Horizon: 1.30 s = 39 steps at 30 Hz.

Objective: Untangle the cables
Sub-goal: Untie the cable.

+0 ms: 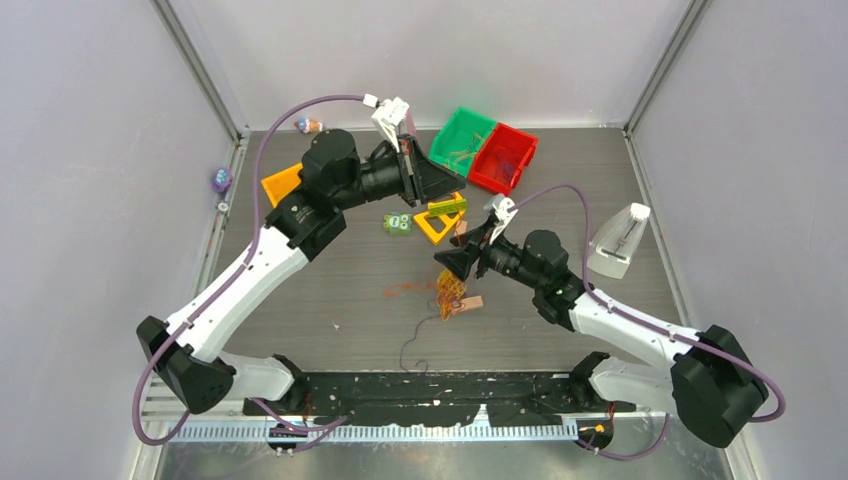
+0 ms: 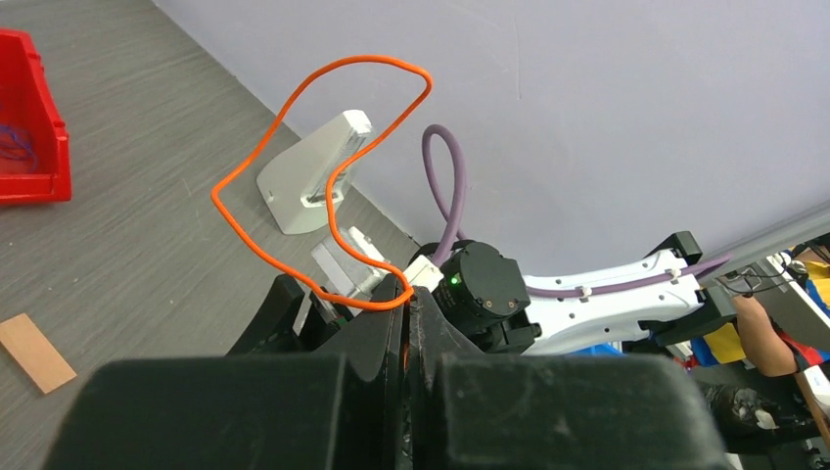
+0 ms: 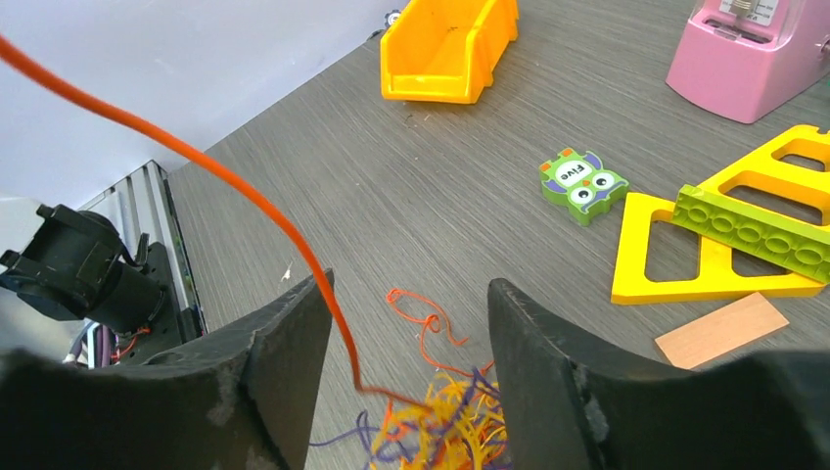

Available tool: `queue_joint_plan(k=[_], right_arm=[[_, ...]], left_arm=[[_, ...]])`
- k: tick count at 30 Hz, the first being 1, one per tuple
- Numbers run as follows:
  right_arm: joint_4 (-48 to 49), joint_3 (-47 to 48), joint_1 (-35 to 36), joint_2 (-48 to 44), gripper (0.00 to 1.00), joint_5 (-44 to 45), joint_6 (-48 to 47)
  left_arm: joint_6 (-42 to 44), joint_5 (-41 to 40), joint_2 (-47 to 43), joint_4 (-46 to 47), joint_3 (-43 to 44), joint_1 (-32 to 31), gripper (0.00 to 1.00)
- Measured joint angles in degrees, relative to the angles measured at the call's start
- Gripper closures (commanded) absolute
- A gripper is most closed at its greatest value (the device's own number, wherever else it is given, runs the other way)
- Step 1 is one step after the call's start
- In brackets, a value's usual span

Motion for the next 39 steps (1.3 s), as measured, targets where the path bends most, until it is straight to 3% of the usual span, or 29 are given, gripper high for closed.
queue_joint_plan(k=[6, 8, 11, 13, 20, 28, 33, 35, 39], right_arm=[[0.17, 1.27, 0.00, 4.17, 0.43, 0.33, -0.46], [0.72, 1.27, 0.07, 7.08, 0.50, 0.50, 0.07], [0.79, 1.29, 0.24, 12.81, 0.72, 1.97, 1.60], [-1.42, 1.60, 0.35, 16.74, 0.77, 5.20, 3.28], [-8.52, 2.91, 0.20, 18.12, 0.73, 16.81, 6.64], [-18.80, 7.82, -3.45, 16.22, 0.79, 27.39, 8.85], [-21.59, 8.48, -6.84, 14.95, 0.82, 25.73, 8.68], [-21.94, 8.48, -7.39, 14.60, 0.83, 23.52, 8.17], [-22.10, 8.48, -7.56, 13.90, 0.93, 17.68, 7.04]], left_arm=[[-0.31, -0.15, 0.00, -0.04, 0.02, 0.68, 1.00], [-0.66, -0.04, 0.00, -0.09, 0.28, 1.75, 1.00], [-2.08, 0.15, -0.02, -0.09, 1.42, 5.70, 1.00], [-3.19, 0.28, -0.28, -0.04, 2.16, 9.38, 1.00], [-6.25, -0.74, -8.20, 0.15, -4.31, 26.75, 1.00], [-7.67, -2.23, -15.15, -1.49, -15.76, 42.91, 1.00], [-5.90, -4.76, -16.90, -4.15, -22.73, 43.63, 1.00], [-4.20, -5.55, -17.18, -4.48, -24.76, 42.29, 1.00], [0.28, -6.93, -17.20, -6.03, -28.35, 37.31, 0.98]])
